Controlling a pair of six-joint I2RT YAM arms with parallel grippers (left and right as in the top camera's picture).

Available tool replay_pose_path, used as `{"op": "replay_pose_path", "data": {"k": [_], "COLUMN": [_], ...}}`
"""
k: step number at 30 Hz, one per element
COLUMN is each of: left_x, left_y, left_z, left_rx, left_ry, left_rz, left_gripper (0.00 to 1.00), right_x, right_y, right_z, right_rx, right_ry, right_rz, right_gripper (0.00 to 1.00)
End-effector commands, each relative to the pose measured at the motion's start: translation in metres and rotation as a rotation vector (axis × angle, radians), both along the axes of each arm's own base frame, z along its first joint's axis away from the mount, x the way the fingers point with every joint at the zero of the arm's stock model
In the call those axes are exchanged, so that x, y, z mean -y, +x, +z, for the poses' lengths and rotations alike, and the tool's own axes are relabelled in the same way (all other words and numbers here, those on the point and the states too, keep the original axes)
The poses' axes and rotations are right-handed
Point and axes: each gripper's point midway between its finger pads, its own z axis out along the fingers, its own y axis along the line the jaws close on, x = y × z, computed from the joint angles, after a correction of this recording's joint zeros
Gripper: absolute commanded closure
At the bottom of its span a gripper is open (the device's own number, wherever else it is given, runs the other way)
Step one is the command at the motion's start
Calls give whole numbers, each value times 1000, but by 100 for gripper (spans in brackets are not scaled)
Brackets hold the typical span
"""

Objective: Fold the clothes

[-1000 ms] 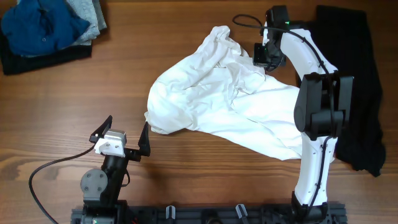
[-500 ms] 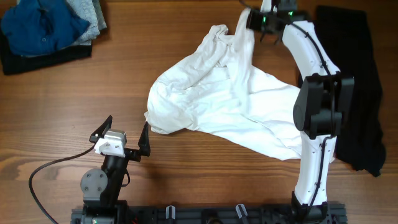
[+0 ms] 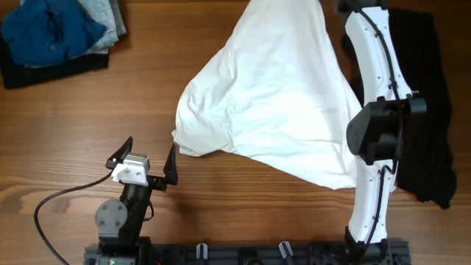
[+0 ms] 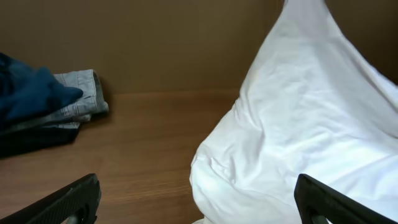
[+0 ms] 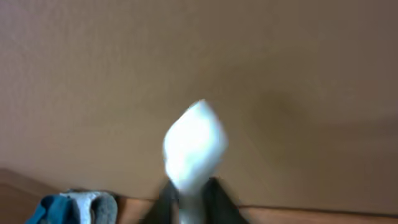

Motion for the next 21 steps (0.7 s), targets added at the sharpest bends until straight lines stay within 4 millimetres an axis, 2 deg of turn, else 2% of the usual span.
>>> {"op": "replay_pose_path", "data": {"k": [1,3,6,10,13,14,18,21], "left_x": [0,0,0,0,0,0,0,0], "left_y": [0,0,0,0,0,0,0,0], "left_z": [-2,-2,-2,-2,-2,-2,-2,-2], "left_rx": [-1,-1,-2,-1,-1,-1,-1,-1], "left_ry": [12,12,12,12,12,12,12,12], "left_rz": [1,1,1,1,1,1,1,1], "left_gripper": [0,0,0,0,0,0,0,0], "right_x": [-23,-15,12,61,95,110,116,111], "right_y": [-7,-10,-22,-52,-90,-117,-171,-195], "right_z": [-17,-22,-18,11,42,56,73,73], "right_rx": [-30,-70,-142,-212,-244,-281,-357,-413], "right_ry": [-56,-60,-65,-90,-190,-236,-289,-285], "right_rz": [74,62,25,-84,-204,-282,-332,-295], "right_gripper": [0,1,0,0,0,0,0,0]}}
